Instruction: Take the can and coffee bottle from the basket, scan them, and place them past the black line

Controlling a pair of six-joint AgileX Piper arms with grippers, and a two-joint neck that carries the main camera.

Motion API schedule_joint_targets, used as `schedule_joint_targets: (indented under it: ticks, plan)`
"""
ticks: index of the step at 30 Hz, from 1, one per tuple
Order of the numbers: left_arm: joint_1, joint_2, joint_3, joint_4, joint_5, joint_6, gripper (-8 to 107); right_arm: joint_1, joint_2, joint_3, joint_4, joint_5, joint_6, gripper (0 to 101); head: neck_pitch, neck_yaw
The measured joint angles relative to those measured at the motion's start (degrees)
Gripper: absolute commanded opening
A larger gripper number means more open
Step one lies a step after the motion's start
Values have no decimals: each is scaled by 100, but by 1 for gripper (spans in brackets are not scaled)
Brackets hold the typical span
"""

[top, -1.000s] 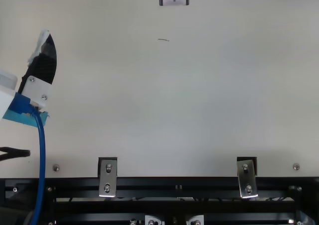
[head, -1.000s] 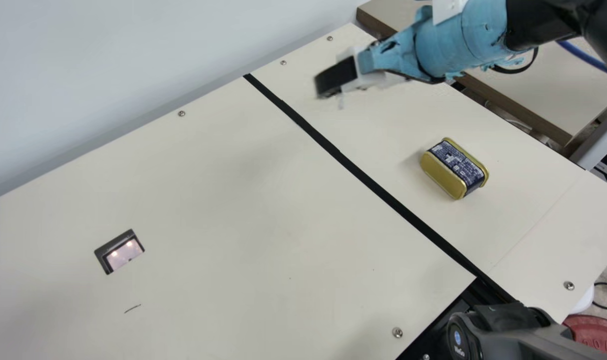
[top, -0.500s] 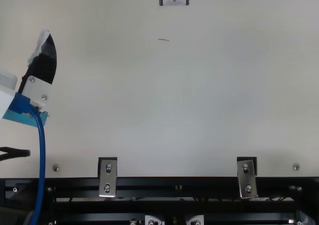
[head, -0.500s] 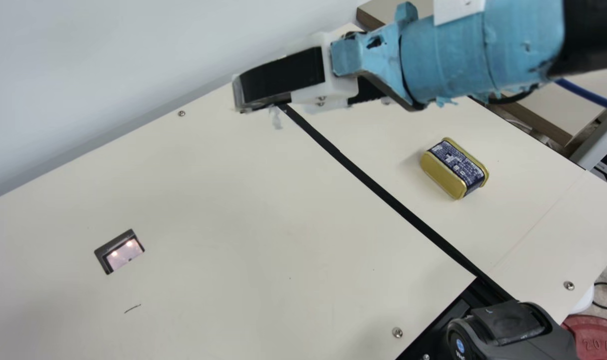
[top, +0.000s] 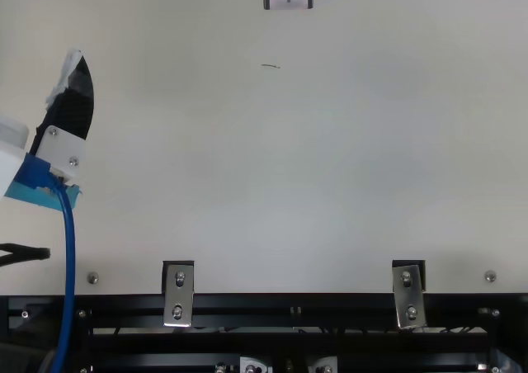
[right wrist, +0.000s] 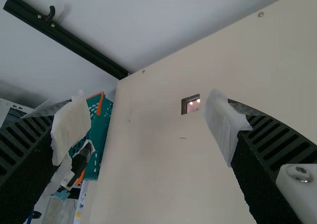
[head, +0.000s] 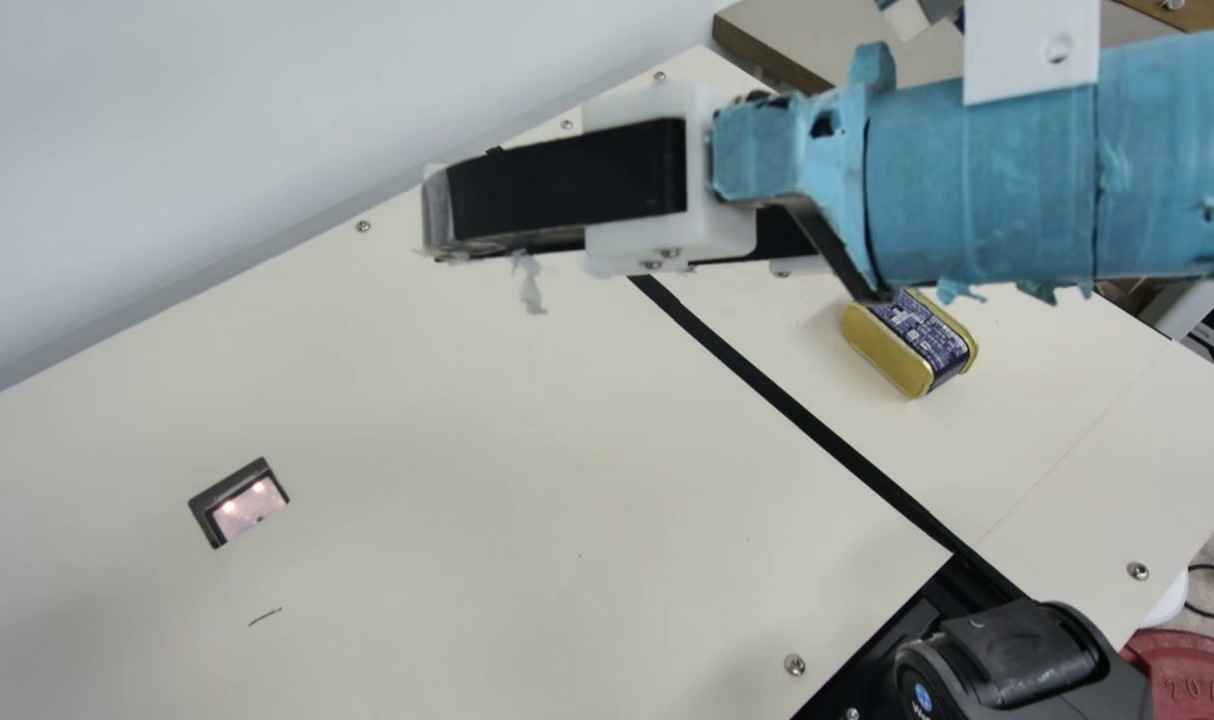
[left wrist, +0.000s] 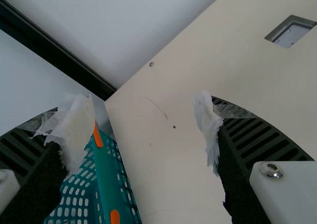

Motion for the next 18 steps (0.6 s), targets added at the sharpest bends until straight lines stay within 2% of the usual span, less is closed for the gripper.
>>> schedule_joint_targets:
  ticks: [6, 9, 16, 18]
  plan:
    - [0, 0, 0, 0, 0, 0, 90, 0, 0, 0, 0, -12, 0, 101, 0, 29]
    - [0, 0, 0, 0, 0, 0, 90, 0, 0, 0, 0, -12, 0, 101, 29, 440]
    - [0, 0, 0, 0, 0, 0, 90, 0, 0, 0, 0, -12, 0, 101, 29, 2493]
    - [0, 0, 0, 0, 0, 0, 90, 0, 0, 0, 0, -12, 0, 101, -88, 3079]
